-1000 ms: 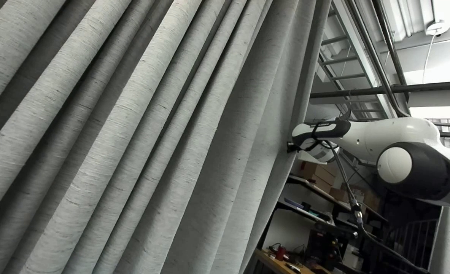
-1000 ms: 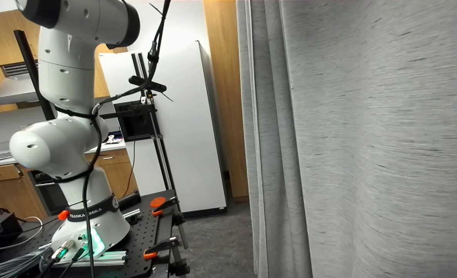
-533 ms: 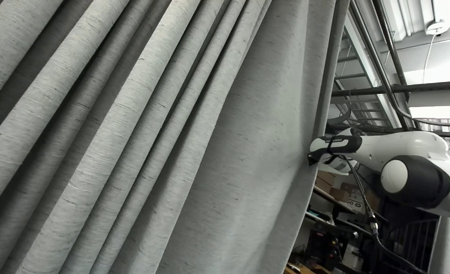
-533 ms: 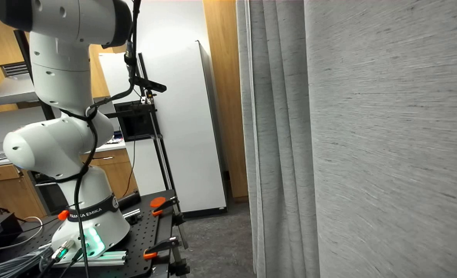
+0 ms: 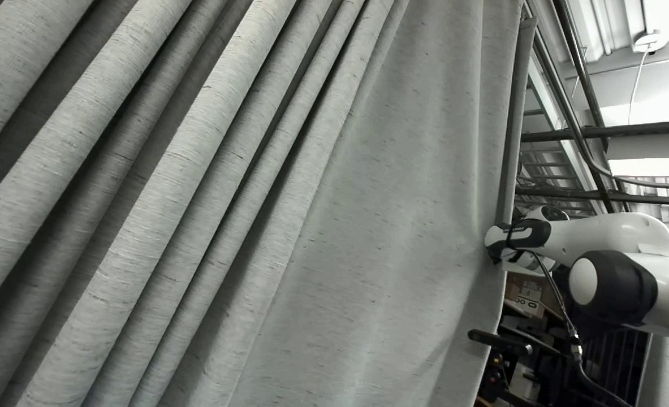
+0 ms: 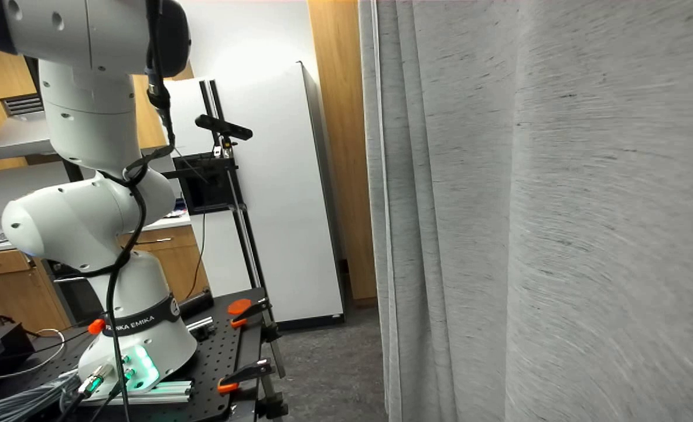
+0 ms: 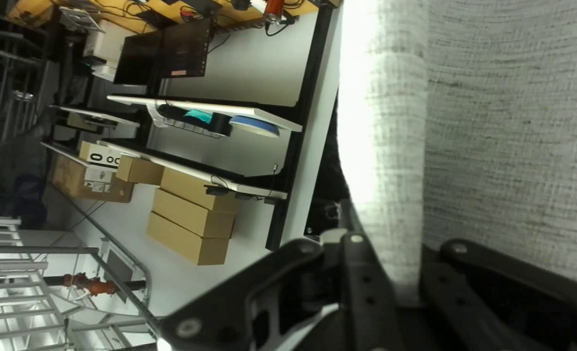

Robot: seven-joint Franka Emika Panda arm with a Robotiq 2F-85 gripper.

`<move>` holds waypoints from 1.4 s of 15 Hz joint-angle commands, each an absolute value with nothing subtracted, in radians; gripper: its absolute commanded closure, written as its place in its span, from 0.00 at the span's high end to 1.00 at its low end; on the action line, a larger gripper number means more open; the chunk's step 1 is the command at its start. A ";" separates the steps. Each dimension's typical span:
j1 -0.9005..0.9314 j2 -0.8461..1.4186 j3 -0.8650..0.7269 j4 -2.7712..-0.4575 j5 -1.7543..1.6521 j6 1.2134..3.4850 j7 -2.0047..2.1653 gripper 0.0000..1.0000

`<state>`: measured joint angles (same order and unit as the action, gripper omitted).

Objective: Draw the curtain closed

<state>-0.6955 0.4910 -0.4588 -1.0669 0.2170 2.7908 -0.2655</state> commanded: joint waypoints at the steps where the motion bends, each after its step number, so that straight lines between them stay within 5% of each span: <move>1: -0.745 0.569 -0.510 -1.066 0.209 2.740 -0.224 0.00; 14: -0.772 0.631 -0.595 -1.002 0.208 2.723 -0.134 0.00; 21: -0.794 0.710 -0.435 -0.850 0.040 2.664 0.075 0.00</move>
